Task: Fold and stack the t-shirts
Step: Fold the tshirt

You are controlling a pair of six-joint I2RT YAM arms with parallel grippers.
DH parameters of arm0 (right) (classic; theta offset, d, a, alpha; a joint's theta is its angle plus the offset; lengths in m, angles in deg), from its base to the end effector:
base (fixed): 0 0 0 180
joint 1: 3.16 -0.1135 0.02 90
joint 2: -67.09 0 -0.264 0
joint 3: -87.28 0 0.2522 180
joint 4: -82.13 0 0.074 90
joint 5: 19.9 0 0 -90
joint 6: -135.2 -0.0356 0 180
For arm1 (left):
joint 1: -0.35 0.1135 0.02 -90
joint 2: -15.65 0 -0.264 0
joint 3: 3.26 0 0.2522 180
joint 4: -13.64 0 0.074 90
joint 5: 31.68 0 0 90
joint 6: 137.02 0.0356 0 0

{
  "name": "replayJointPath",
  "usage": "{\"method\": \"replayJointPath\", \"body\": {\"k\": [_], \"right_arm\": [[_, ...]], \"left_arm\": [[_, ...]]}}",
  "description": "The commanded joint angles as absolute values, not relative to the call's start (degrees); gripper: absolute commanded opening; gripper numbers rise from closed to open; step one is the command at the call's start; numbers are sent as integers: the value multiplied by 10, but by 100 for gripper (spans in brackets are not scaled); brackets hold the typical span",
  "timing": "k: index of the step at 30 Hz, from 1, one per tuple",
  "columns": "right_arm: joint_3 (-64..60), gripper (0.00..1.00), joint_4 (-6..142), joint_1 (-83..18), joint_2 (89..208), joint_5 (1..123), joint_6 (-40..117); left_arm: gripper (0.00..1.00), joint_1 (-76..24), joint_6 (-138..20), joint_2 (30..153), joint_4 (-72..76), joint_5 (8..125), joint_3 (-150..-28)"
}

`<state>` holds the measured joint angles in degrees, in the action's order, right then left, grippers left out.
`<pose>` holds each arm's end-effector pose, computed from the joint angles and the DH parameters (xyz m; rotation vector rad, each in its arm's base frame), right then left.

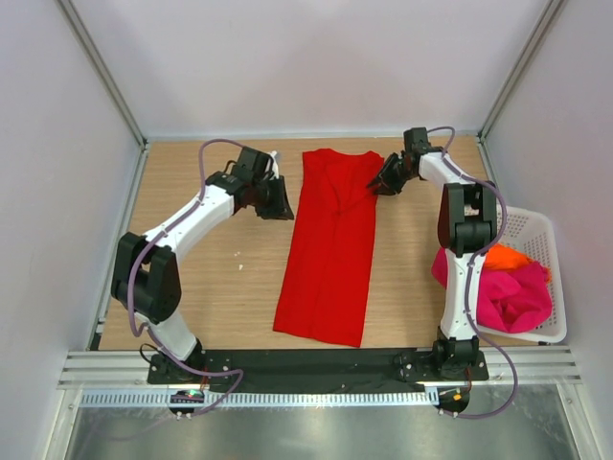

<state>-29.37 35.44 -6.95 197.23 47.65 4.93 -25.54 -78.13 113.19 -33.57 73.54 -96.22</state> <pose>0.4866 0.0459 0.1637 0.7104 2.6118 0.7672 0.3315 -0.1713 0.2699 0.0018 2.5858 -0.7302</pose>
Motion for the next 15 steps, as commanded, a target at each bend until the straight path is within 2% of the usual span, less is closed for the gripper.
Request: {"method": "replayJointPath", "body": {"k": [1, 8, 10, 13, 15], "right_arm": [[-315, 36, 366, -72, 1975, 485, 35], [-309, 31, 366, -72, 1981, 506, 15], [-314, 25, 359, -72, 1981, 515, 13], [-327, 11, 323, -72, 1978, 536, 19], [-332, 7, 309, -72, 1968, 541, 27]], "left_arm": [[22, -250, -774, 1119, -341, 750, -971], [22, -240, -774, 1121, -343, 758, -967], [22, -236, -773, 1118, -345, 761, -964], [21, -229, -773, 1113, -346, 761, -956], [21, -225, -773, 1108, -346, 762, -952]]}}
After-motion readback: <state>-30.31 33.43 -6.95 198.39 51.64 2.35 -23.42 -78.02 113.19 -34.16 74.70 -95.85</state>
